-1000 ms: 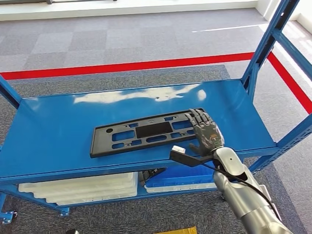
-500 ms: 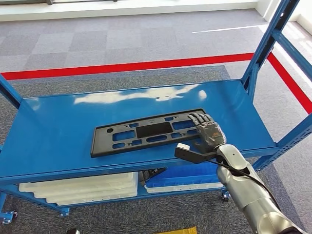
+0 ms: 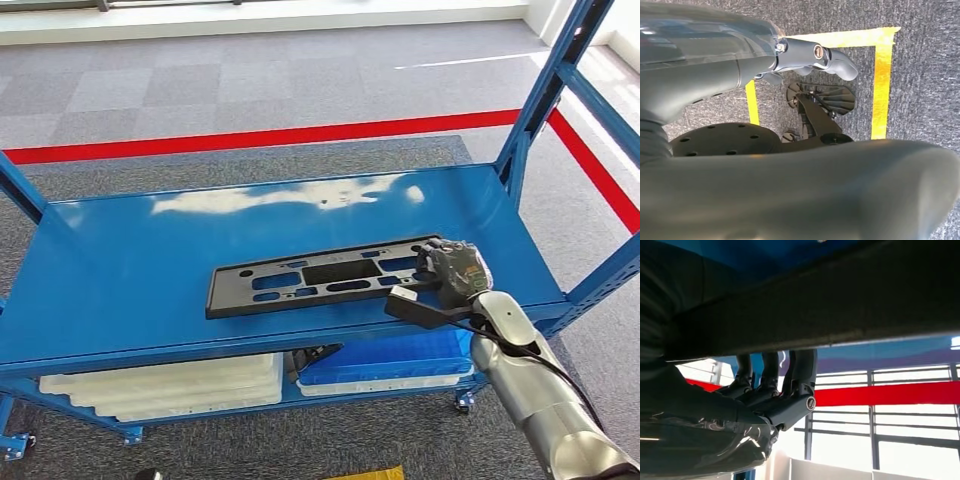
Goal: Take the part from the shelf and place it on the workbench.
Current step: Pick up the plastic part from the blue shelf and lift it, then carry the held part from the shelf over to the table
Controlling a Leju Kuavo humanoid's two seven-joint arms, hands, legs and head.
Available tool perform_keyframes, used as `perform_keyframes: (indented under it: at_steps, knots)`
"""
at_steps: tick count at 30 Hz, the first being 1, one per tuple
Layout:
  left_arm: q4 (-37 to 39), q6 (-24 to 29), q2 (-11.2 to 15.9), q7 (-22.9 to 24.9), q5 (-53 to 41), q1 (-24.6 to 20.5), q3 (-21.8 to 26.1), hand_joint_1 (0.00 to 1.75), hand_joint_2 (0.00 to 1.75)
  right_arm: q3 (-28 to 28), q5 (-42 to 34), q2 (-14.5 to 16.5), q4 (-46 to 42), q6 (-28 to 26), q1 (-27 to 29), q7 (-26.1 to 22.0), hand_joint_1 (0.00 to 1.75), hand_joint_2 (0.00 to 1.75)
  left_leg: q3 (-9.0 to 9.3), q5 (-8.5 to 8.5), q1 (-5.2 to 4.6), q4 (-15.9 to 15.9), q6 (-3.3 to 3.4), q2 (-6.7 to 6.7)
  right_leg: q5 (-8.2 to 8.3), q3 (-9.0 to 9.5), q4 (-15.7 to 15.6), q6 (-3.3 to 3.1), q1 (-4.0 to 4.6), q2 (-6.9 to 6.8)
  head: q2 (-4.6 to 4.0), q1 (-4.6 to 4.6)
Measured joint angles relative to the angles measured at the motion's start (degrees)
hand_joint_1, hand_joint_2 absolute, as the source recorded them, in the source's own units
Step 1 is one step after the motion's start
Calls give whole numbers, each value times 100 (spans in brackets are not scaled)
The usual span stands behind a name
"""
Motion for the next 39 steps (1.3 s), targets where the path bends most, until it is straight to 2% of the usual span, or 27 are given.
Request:
perform_keyframes:
  at_steps: [5, 9, 14, 22, 26, 39]
  knots:
    - [0, 10, 0, -141, -6, 1, -1, 0, 0, -174, -191, -33, -356, -30, 245, -19, 175, 175, 1, 0, 0, 0, 0, 0, 0, 1, 0, 0, 0, 0, 0, 0]
    - [0, 51, 0, -526, -81, 14, -45, 0, 0, -499, -749, -25, -1094, 56, 736, -186, 175, 175, -7, 0, -1, 0, 0, -8, 0, -2, 0, 0, 0, -7, 0, 1]
    - [0, -1, 0, -889, -115, 35, -131, 0, 0, -1050, -1720, 86, -2488, 569, 1335, -410, 175, 175, -17, -1, -2, -3, 0, -14, -1, -14, 1, 1, 0, -6, 0, -1]
    - [0, -57, 0, -1000, -87, 47, -149, 0, 0, -1498, -3354, 180, -3833, 1378, 1446, -667, 175, 175, -16, 0, -1, -5, 0, -14, -2, -15, 1, 2, 1, -6, 0, 1]
    - [0, -95, 0, -1022, -70, 50, -149, 0, 175, -1543, -3798, 197, -4146, 1577, 1428, -699, 175, 175, -16, -1, -2, -5, 0, -14, -2, -14, 1, 2, 0, -7, 0, 1]
    - [0, -116, 0, -955, -63, 60, -148, 0, 175, -1508, -4024, 218, -4317, 1681, 1357, -626, 175, 175, -16, -1, -2, -5, 0, -14, -2, -15, 1, 2, 1, -7, 0, 1]
